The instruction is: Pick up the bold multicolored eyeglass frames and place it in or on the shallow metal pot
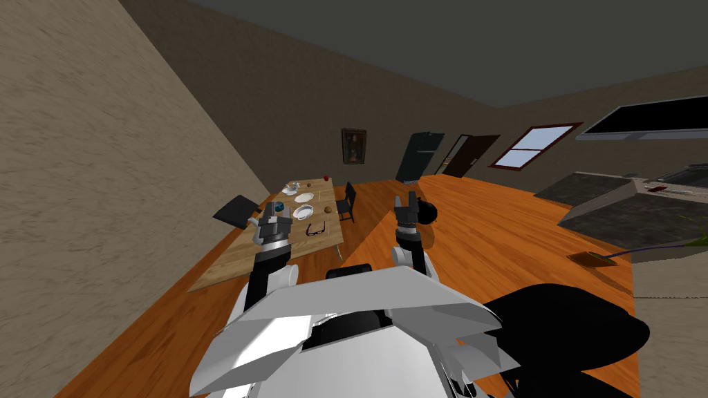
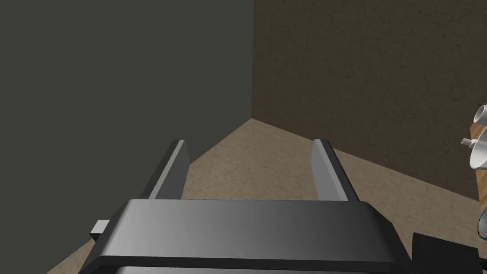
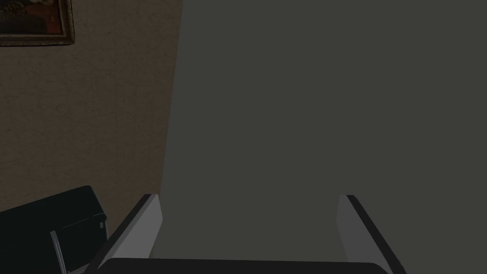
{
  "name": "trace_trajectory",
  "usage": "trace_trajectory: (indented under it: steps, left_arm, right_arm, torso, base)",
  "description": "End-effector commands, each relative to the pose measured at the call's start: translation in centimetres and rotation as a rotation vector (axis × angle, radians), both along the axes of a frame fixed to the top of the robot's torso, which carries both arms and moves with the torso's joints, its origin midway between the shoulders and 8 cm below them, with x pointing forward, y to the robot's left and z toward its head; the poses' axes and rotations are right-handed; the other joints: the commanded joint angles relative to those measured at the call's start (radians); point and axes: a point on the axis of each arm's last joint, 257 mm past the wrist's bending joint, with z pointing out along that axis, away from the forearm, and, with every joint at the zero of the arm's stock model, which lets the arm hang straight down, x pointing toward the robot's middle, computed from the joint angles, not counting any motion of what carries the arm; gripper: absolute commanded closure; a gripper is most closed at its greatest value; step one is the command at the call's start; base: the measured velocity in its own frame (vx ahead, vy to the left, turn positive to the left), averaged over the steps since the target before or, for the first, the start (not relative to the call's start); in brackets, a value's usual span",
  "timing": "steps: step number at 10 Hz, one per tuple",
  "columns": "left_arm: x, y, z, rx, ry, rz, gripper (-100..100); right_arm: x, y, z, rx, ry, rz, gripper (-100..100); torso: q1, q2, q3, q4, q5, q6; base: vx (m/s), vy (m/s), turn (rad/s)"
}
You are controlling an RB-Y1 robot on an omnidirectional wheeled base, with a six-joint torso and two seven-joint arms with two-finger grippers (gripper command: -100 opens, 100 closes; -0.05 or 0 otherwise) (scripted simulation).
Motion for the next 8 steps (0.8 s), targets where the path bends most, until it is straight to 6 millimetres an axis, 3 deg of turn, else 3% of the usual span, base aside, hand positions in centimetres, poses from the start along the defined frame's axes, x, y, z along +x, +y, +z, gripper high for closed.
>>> trace_trajectory:
  steps: [1,8]
  left_arm:
    - [0.3,-0.2,-0.4,0.020,0.016,-0.016,-100]
    - [4.1,-0.1,-5.6,0.051,0.181,-0.082,-100]
  right_arm:
    - [0.0,0.0,0.0,0.000,0.000,0.000,0]
    - [0.0,0.0,0.0,0.000,0.000,0.000,0]
  torso:
    - [0.000,0.000,0.000,0.000,0.000,0.000]
    - [0.001,0.000,0.000,0.000,0.000,0.000]
  base:
    - [-0.001,0.001,-0.011]
    - [-0.004,0.007,-0.029]
